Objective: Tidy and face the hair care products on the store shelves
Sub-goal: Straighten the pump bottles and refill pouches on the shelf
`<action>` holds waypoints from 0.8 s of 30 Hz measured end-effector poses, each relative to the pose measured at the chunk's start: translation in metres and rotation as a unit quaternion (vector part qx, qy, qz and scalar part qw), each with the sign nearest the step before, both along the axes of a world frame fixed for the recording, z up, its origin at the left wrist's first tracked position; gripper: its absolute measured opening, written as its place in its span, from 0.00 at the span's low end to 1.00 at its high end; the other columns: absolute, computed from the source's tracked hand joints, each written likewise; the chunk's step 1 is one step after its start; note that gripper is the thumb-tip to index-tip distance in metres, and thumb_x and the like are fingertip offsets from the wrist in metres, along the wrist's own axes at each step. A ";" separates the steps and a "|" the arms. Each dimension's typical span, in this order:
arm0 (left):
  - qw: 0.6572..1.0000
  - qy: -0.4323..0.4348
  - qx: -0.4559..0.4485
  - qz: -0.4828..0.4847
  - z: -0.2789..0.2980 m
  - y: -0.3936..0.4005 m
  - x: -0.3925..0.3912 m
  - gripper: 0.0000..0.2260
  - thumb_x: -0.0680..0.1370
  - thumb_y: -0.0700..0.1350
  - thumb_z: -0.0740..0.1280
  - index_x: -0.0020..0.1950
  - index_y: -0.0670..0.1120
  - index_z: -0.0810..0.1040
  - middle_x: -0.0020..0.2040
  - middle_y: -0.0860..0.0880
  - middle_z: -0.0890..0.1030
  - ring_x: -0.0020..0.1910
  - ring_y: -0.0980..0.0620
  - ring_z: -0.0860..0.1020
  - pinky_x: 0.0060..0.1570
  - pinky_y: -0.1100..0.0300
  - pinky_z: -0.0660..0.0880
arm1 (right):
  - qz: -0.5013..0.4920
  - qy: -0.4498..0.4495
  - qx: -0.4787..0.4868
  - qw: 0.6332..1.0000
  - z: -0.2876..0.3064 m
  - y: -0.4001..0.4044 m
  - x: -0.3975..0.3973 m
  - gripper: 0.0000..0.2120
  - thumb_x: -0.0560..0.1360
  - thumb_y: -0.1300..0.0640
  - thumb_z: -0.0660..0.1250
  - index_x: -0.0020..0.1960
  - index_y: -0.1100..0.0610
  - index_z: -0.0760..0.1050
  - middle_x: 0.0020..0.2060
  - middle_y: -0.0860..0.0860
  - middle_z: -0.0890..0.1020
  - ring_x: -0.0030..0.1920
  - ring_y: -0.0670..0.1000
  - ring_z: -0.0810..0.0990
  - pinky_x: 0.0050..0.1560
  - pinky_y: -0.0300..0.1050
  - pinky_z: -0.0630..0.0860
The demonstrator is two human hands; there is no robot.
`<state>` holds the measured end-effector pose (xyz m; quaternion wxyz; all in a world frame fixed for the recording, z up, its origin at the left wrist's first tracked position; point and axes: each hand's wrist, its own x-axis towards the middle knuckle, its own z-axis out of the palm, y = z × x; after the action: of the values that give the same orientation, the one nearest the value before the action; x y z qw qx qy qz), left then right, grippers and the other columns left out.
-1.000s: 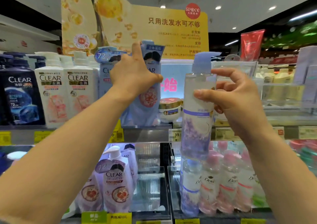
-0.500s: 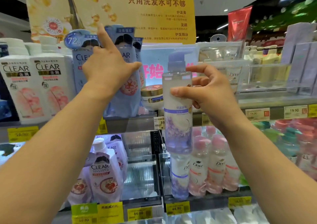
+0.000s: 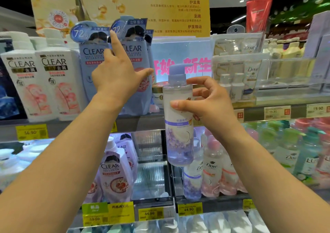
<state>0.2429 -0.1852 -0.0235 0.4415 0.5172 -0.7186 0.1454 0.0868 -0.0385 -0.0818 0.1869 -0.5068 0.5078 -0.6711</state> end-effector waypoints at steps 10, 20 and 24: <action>1.000 -0.009 0.015 0.005 0.003 0.000 -0.003 0.57 0.68 0.73 0.66 0.80 0.45 0.38 0.69 0.36 0.69 0.53 0.35 0.78 0.33 0.48 0.69 | -0.006 -0.005 0.008 1.000 -0.006 -0.001 0.008 0.29 0.62 0.58 0.84 0.58 0.48 0.77 0.50 0.53 0.84 0.44 0.51 0.87 0.37 0.41 0.81; 0.980 0.099 -0.084 -0.150 -0.037 0.021 0.018 0.39 0.75 0.61 0.70 0.78 0.45 0.58 0.68 0.42 0.70 0.55 0.40 0.78 0.45 0.47 0.75 | -0.016 -0.050 0.017 0.998 -0.026 0.004 0.009 0.27 0.63 0.62 0.83 0.59 0.52 0.77 0.48 0.57 0.85 0.32 0.44 0.81 0.28 0.32 0.72; 0.913 0.123 0.066 -0.384 -0.093 0.059 0.027 0.18 0.73 0.59 0.72 0.61 0.56 0.77 0.49 0.59 0.83 0.43 0.59 0.81 0.44 0.60 0.79 | -0.010 -0.070 0.023 0.997 -0.040 0.002 0.014 0.27 0.64 0.65 0.82 0.59 0.54 0.77 0.47 0.59 0.84 0.31 0.43 0.81 0.27 0.33 0.73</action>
<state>0.2702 -0.1262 -0.1167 0.5128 0.2436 -0.8098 -0.1476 0.1013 -0.0363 -0.1215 0.2269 -0.4489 0.5137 -0.6951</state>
